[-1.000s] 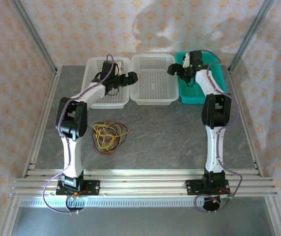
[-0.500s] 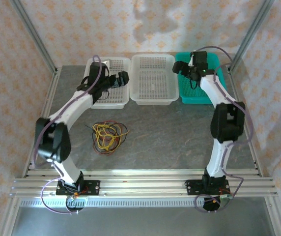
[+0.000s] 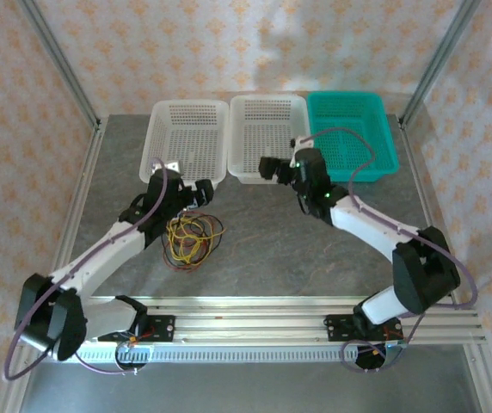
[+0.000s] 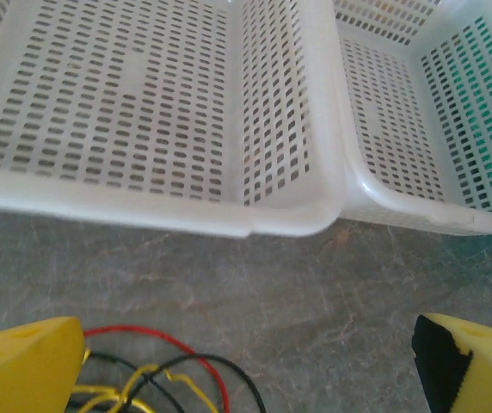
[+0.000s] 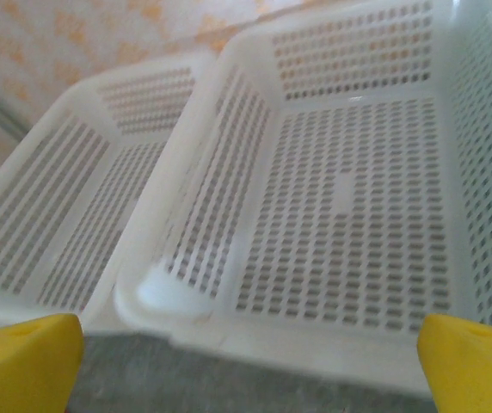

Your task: Untangle the cables

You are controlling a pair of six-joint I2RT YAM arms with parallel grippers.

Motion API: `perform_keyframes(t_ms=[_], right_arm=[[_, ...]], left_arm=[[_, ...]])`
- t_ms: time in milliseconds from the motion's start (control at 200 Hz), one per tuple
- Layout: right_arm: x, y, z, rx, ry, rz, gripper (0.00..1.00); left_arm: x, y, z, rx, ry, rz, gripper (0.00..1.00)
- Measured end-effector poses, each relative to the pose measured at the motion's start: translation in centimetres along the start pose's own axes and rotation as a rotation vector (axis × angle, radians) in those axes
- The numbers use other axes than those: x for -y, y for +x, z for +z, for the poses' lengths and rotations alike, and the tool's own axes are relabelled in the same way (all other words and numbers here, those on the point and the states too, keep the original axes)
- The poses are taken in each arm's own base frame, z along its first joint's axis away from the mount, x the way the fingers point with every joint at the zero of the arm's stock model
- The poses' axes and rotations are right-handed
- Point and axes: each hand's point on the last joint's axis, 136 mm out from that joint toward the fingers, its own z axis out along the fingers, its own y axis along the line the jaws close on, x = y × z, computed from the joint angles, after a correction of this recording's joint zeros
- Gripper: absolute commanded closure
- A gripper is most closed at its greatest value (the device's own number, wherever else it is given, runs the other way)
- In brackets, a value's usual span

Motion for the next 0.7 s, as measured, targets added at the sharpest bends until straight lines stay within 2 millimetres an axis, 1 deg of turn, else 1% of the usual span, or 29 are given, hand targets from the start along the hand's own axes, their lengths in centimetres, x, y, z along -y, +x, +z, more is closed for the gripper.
perform_keyframes(t_ms=[80, 150, 225, 285, 416, 466, 536, 611, 701], right_arm=[[-2.4, 1.4, -1.0, 0.000, -0.046, -0.020, 0.00], [-4.8, 2.2, -1.7, 0.000, -0.089, -0.032, 0.00], [-7.4, 3.3, -2.4, -0.008, -0.136, -0.039, 0.00], [-9.2, 4.6, -3.0, -0.025, -0.170, -0.042, 0.00], [-12.3, 7.3, -3.6, -0.066, -0.226, -0.038, 0.00], [-12.8, 8.3, -3.4, -0.085, -0.233, -0.035, 0.00], [-12.9, 9.4, -3.0, -0.109, -0.228, -0.028, 0.00], [-12.8, 9.9, -2.6, -0.120, -0.220, -0.021, 0.00], [-12.8, 10.1, -2.5, -0.124, -0.219, -0.019, 0.00]], left_arm=[[-0.7, 0.7, -1.3, 0.030, -0.010, -0.045, 0.01], [-1.8, 1.4, -2.1, 0.050, -0.030, -0.086, 0.01], [-3.3, 2.7, -2.5, 0.049, -0.067, -0.121, 0.01], [-4.7, 3.9, -2.8, 0.040, -0.108, -0.147, 0.01], [-7.2, 6.1, -3.3, 0.026, -0.167, -0.218, 0.01], [-8.2, 6.7, -3.4, 0.023, -0.188, -0.252, 0.01], [-9.4, 7.4, -3.4, 0.016, -0.216, -0.293, 0.01], [-10.5, 8.1, -3.4, 0.007, -0.245, -0.325, 0.00], [-11.3, 8.6, -3.5, -0.003, -0.270, -0.342, 0.01]])
